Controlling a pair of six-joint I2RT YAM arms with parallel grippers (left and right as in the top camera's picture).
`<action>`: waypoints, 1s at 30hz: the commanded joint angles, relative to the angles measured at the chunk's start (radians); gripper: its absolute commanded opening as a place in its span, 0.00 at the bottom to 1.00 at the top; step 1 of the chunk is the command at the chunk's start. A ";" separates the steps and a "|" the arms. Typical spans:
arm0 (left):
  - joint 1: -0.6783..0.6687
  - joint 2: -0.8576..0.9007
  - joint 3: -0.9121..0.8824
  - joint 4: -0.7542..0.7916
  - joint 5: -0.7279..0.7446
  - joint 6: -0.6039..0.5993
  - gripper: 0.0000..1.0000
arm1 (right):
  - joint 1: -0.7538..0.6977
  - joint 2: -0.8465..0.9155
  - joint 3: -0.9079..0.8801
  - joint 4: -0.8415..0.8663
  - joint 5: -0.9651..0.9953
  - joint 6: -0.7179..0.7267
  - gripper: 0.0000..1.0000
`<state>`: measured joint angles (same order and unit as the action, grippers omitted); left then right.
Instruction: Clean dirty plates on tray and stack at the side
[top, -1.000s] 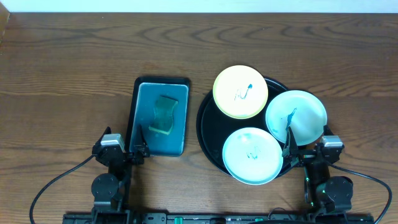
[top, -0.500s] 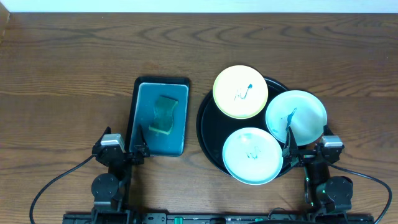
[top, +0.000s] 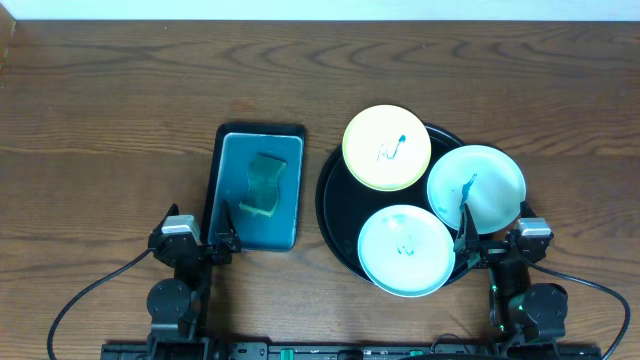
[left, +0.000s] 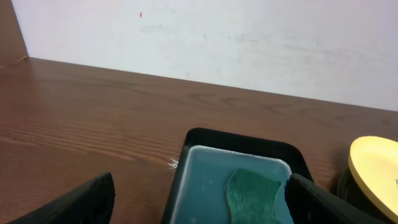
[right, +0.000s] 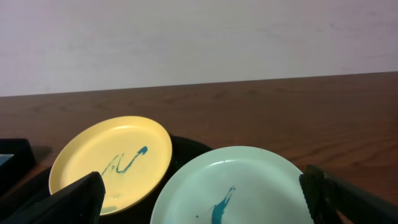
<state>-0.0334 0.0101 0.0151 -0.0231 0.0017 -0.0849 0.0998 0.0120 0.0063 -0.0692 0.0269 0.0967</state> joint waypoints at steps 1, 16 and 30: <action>0.005 -0.005 -0.006 -0.052 -0.009 -0.039 0.88 | -0.001 -0.001 -0.001 -0.002 0.009 -0.008 0.99; 0.005 0.245 0.214 -0.161 -0.009 -0.051 0.88 | -0.001 0.002 0.054 -0.101 -0.016 0.064 0.99; 0.004 0.719 0.620 -0.391 0.062 -0.050 0.88 | -0.001 0.212 0.365 -0.475 -0.040 0.158 0.99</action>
<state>-0.0334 0.6697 0.5526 -0.3889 0.0151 -0.1307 0.0998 0.1677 0.3054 -0.5201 0.0082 0.2073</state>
